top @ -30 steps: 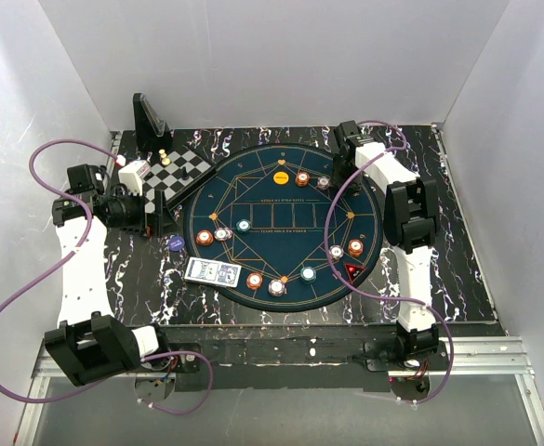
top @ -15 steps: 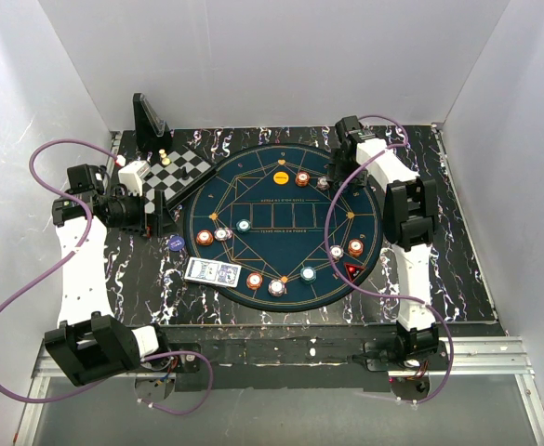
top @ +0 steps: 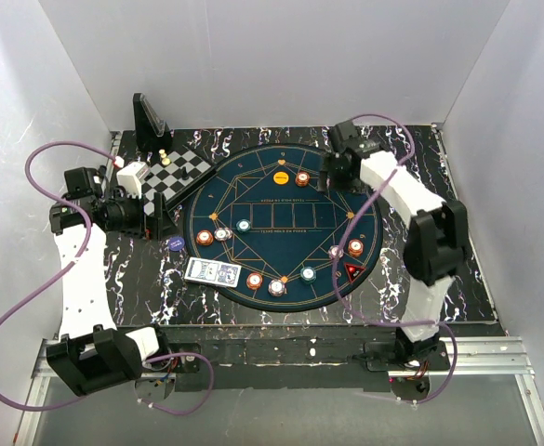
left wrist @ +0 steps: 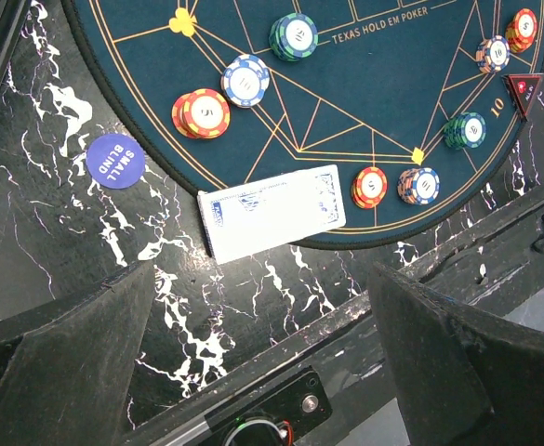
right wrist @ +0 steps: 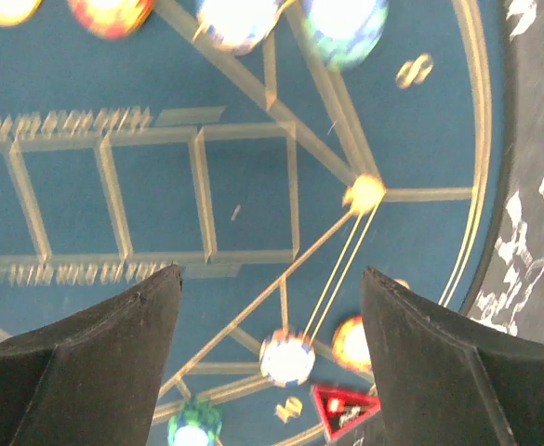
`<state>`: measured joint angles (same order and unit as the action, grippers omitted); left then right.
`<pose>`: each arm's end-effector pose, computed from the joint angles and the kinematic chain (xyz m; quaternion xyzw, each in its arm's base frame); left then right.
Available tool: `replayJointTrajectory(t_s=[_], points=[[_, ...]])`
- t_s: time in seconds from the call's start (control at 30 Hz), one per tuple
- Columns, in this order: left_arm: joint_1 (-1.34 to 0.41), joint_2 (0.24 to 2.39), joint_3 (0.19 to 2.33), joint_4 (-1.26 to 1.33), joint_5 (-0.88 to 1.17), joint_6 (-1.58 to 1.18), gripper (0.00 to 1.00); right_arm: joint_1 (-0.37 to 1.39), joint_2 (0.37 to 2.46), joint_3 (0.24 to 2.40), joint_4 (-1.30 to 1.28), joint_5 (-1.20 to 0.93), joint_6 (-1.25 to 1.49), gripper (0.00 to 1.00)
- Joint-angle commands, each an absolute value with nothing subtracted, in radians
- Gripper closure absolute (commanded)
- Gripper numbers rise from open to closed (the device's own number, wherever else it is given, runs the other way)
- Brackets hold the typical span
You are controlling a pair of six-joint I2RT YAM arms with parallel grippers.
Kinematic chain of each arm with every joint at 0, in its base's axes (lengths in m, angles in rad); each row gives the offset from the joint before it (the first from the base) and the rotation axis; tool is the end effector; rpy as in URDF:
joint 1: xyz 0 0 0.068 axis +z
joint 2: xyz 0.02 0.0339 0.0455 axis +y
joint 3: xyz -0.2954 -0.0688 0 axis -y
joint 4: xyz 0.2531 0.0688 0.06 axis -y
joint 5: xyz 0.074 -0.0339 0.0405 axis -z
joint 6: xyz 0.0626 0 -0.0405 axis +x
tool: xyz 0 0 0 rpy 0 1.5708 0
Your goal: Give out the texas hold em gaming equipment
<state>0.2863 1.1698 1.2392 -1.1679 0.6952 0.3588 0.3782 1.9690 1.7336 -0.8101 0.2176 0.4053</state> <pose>0.2114 0.0204 0.3542 0.1128 0.9106 -0.2444 0.3136 0.4347 0.1582 0.2682 0.0412 0.9595 0.0016 0.2786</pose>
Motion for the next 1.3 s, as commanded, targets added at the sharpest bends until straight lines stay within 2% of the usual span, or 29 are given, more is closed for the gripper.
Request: replayJointTrajectory(t_s=[0.0,0.2,0.33,0.53,0.87,1.07,1.27], points=[[0.291,1.118,1.253,-1.184,0.703,0.367,0.00,0.546,1.717,1.473,-0.733,0.233,0.454,0.16],[0.291,1.097,1.235,-1.195,0.706,0.370,0.00,0.794,1.594,1.214,-0.723,0.235,0.563,0.13],[0.291,1.080,1.235,-1.201,0.703,0.371,0.00,0.880,1.597,1.155,-0.719,0.250,0.615,0.12],[0.293,1.071,1.246,-1.213,0.707,0.371,0.00,0.917,1.646,1.147,-0.718,0.276,0.638,0.11],[0.291,1.072,1.261,-1.224,0.698,0.377,0.00,0.927,1.724,1.112,-0.673,0.256,0.655,0.18],[0.291,1.075,1.259,-1.221,0.695,0.380,0.00,0.925,1.735,1.094,-0.650,0.238,0.670,0.29],[0.291,1.075,1.247,-1.213,0.696,0.380,0.00,0.930,1.709,1.080,-0.641,0.226,0.678,0.50]])
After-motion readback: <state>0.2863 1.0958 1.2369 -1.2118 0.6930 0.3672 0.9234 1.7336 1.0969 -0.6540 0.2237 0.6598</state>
